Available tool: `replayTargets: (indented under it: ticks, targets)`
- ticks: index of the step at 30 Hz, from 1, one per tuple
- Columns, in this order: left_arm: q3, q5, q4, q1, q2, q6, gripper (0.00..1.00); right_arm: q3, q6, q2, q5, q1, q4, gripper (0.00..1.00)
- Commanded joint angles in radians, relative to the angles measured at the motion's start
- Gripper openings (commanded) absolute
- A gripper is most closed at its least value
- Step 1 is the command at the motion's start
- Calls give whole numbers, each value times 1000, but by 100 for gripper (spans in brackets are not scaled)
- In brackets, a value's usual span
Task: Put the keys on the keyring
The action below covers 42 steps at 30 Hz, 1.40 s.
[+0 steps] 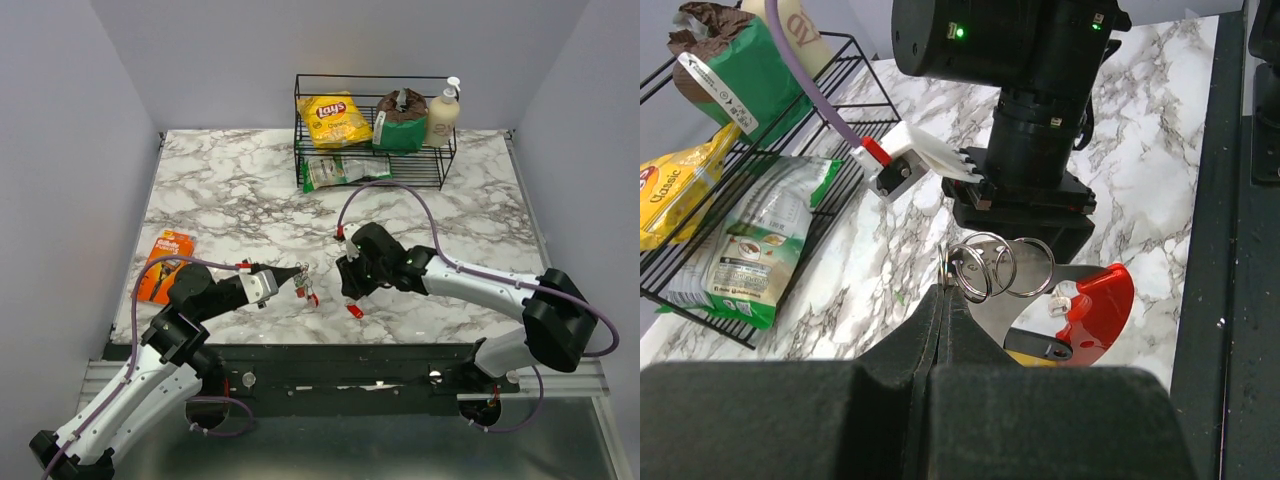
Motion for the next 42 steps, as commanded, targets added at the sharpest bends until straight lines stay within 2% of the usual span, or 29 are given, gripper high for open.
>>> replayTargets:
  ticks: [1, 4, 14, 21, 26, 42]
  targets:
    - [-4, -23, 6, -2, -17, 3, 0, -38, -90, 2, -33, 6, 59, 50]
    - [-5, -24, 6, -1, -20, 1, 0, -41, -129, 20, -34, 6, 65, 58]
    - [-4, -32, 5, -2, -22, -1, 0, -29, -176, 95, -91, 6, 85, 58]
    - [-2, -37, 8, -2, -14, -4, 0, -46, -169, 118, -135, 8, 111, 47]
    - [-1, -33, 13, -1, -8, -7, 0, -38, -164, 158, -166, 8, 111, 43]
    - [1, -33, 14, -2, -3, -10, 0, -40, -137, 187, -114, 8, 79, 39]
